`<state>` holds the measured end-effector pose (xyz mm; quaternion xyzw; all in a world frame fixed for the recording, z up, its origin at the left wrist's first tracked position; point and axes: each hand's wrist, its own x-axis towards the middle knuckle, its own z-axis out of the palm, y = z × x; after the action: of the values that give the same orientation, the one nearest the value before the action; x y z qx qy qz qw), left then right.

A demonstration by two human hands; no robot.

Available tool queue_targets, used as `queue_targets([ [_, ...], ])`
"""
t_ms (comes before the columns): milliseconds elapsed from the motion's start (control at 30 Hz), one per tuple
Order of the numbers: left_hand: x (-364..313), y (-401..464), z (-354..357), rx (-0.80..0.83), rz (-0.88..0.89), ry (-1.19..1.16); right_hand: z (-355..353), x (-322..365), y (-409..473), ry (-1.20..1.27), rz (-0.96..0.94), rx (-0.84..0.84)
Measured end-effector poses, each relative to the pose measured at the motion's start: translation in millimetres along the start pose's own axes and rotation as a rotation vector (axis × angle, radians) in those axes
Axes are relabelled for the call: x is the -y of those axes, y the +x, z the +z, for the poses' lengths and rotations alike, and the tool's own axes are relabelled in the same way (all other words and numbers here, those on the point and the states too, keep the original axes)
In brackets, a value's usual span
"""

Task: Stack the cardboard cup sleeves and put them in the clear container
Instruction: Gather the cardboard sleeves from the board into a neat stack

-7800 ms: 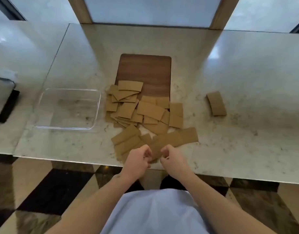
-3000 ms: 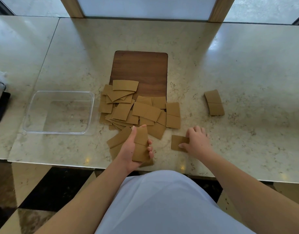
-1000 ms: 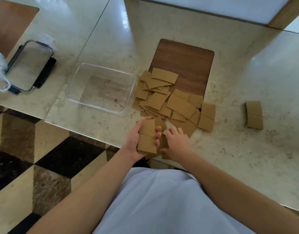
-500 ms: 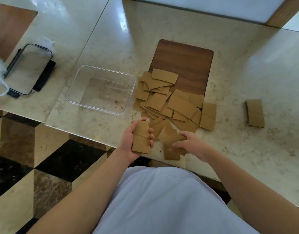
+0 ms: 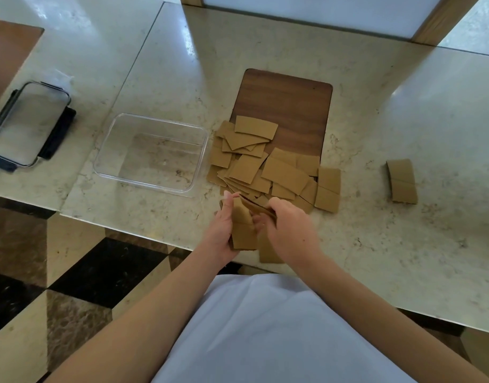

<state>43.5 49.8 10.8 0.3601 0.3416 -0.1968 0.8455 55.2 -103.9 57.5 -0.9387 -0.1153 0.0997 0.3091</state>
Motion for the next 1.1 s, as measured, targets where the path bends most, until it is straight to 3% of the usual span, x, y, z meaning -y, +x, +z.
queue_targets([
  [133,2,-3,2,0.029,0.021,0.076,7,8,-1,-0.196,-0.056,-0.055],
  [233,3,-4,3,0.030,0.016,0.081,14,11,-4,-0.216,-0.117,-0.005],
  [367,1,2,-3,-0.047,0.002,-0.006,9,-4,0,0.130,-0.187,0.384],
  [400,0,3,-6,-0.051,-0.007,-0.045,6,-9,1,0.283,-0.099,0.421],
  [467,-1,3,-10,-0.026,-0.012,-0.112,6,-26,4,0.407,0.087,0.308],
  [533,-1,1,-12,0.028,0.002,-0.167,11,-41,9,0.325,0.217,0.156],
  [633,-4,0,-16,0.085,-0.013,-0.215,21,-56,21,0.274,0.297,0.115],
  [900,-12,-2,-25,0.131,-0.069,-0.227,57,-48,51,-0.209,-0.086,0.378],
  [1100,-15,-3,-37,0.130,-0.065,-0.240,71,-44,53,-0.448,-0.074,0.381],
])
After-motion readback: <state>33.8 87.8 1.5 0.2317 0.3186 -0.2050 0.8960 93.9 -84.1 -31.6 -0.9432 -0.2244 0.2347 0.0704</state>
